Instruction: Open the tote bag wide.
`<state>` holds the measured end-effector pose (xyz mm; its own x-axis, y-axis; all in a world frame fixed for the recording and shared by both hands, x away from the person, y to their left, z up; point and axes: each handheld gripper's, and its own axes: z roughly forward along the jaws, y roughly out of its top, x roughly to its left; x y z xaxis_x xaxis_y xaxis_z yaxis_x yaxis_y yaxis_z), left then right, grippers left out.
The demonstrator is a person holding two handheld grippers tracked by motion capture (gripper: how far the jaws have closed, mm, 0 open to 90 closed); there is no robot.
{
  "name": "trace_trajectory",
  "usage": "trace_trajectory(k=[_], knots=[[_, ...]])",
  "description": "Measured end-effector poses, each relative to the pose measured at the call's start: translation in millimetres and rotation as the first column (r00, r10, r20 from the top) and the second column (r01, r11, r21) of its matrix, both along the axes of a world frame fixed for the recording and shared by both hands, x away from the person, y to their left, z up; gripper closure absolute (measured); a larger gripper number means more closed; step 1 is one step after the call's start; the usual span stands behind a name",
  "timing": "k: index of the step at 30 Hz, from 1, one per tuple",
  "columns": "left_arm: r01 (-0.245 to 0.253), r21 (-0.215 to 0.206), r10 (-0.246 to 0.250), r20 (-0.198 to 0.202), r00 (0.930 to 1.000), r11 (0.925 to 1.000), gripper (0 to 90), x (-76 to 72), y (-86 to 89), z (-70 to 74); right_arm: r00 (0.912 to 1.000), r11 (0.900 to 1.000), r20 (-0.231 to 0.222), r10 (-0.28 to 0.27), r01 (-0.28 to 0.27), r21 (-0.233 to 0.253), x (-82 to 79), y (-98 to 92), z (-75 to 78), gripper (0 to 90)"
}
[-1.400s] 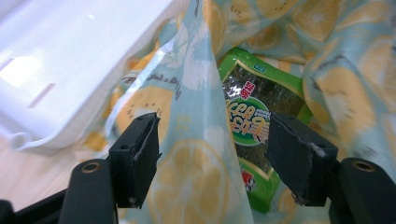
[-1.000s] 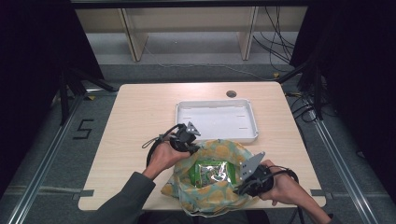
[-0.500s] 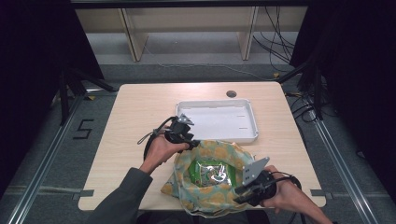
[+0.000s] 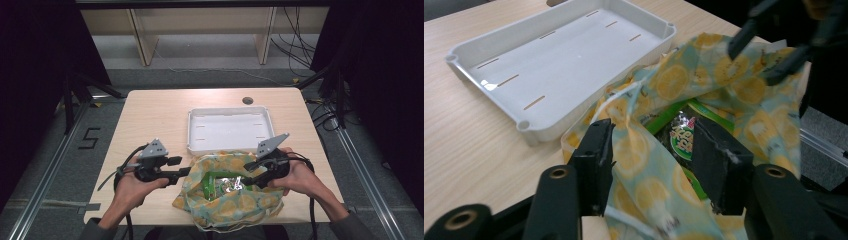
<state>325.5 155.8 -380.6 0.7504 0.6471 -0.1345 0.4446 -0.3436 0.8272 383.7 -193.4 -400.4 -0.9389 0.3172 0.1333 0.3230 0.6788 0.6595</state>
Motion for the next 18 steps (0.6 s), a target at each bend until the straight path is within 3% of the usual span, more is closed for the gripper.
trace_trajectory(k=[3,6,8,10,11,12,13,14,15,16,18], knots=[[0.023,0.002,-0.023,0.01,0.9997,0.9997,60.4,-19.0,8.3,-7.2,0.9998,0.999,0.007,0.019,-0.019,-0.035,9.8,10.4,-5.9,46.3],[0.037,0.005,-0.037,-0.014,0.9992,0.9993,70.1,-36.5,8.4,-21.7,0.9988,0.998,-0.049,0.007,-0.01,-0.065,14.5,20.1,-11.6,45.6],[0.051,-0.01,-0.051,-0.027,0.9983,0.9987,77.3,-46.2,5.5,-33.5,0.9989,0.995,-0.023,0.04,-0.042,-0.086,22.2,25.0,-16.6,44.4],[0.048,-0.035,-0.049,-0.041,0.998,0.9983,83.5,-54.9,0.4,-44.9,0.9985,0.994,-0.054,0.012,-0.017,-0.103,23.4,29.4,-20.2,43.3],[0.064,-0.029,-0.065,-0.029,0.9975,0.9975,86.1,-57.3,-1.2,-49.0,0.9982,0.993,-0.038,0.046,-0.05,-0.107,27.7,31.0,-22.6,43.1],[0.057,-0.032,-0.058,-0.031,0.9978,0.9979,88.0,-61.2,-3.4,-52.4,0.9979,0.993,-0.061,0.019,-0.026,-0.113,26.6,32.8,-24.0,42.9],[0.063,-0.029,-0.064,-0.022,0.9977,0.9976,89.3,-64.1,-6.2,-55.3,0.9974,0.991,-0.047,0.055,-0.06,-0.119,30.9,34.0,-26.1,42.9],[0.072,-0.018,-0.073,-0.019,0.9972,0.9972,89.5,-66.9,-8.8,-58.3,0.9968,0.99,-0.058,0.056,-0.062,-0.123,31.8,35.5,-28.0,42.7],[0.08,-0.012,-0.08,-0.028,0.9964,0.9967,89.5,-71.1,-12.4,-61.1,0.9958,0.989,-0.09,0.017,-0.03,-0.144,29.8,36.7,-28.3,42.5],[0.101,-0.006,-0.101,-0.025,0.9946,0.9949,89.5,-74.5,-17.1,-64.7,0.9967,0.988,-0.05,0.064,-0.07,-0.139,34.6,37.9,-31.3,42.9],[0.138,0.004,-0.137,-0.05,0.9893,0.9905,89.5,-82.3,-26.9,-72.1,0.9948,0.988,-0.084,0.057,-0.069,-0.141,37.2,40.8,-35.4,43.0]])
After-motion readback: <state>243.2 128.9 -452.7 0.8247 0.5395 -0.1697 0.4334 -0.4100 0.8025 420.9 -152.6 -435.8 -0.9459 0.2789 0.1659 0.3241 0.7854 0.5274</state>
